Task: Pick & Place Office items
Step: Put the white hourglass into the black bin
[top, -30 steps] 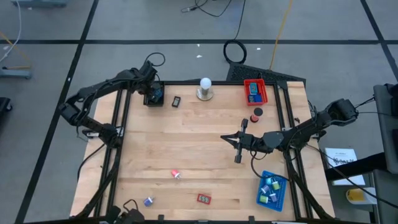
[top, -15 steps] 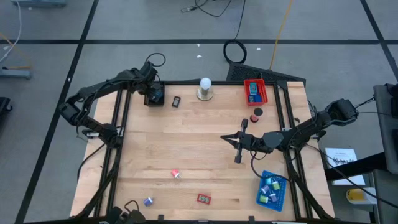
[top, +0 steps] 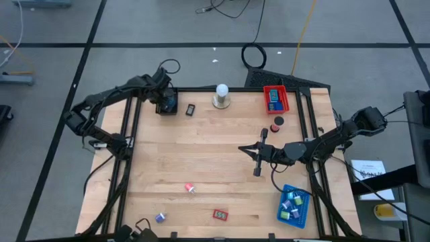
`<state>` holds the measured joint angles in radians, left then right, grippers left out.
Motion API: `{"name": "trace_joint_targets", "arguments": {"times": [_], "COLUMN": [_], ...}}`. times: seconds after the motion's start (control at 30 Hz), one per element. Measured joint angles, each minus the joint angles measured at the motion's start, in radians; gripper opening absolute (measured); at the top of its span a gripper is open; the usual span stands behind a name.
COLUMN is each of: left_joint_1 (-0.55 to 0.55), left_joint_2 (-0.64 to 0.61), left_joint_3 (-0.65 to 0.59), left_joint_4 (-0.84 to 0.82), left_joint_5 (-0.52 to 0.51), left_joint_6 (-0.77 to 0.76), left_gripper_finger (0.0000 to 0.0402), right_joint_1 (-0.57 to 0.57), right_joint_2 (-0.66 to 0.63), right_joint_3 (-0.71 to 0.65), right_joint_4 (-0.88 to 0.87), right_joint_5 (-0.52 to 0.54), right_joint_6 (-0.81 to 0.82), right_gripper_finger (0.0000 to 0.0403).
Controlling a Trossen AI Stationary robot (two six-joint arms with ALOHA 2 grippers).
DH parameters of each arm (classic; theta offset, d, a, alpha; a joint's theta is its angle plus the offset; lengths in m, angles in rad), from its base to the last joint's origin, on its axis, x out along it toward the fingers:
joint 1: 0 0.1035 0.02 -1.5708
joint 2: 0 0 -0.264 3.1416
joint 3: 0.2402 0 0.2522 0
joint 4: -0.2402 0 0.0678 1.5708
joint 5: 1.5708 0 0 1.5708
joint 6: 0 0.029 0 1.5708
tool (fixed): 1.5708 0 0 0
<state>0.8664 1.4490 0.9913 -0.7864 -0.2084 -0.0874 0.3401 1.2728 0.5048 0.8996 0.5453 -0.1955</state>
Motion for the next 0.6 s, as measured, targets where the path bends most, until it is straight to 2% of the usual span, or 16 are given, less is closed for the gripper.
{"name": "trace_joint_targets", "arguments": {"times": [0.3,0.6], "left_joint_1": [-0.004,-0.003], "left_joint_2": [0.0,0.0], "left_joint_3": [0.0,0.0], "left_joint_4": [-0.011,0.011], "left_joint_5": [-0.011,-0.03], "left_joint_6": [0.003,-0.004], "left_gripper_finger": [0.0214,0.0242], "right_joint_1": [0.0,0.0], "right_joint_2": [0.0,0.0], "right_joint_3": [0.0,0.0], "right_joint_4": [0.0,0.0], "right_joint_5": [0.0,0.0], "right_joint_6": [0.0,0.0], "right_gripper_finger": [0.0001,0.0001]}}
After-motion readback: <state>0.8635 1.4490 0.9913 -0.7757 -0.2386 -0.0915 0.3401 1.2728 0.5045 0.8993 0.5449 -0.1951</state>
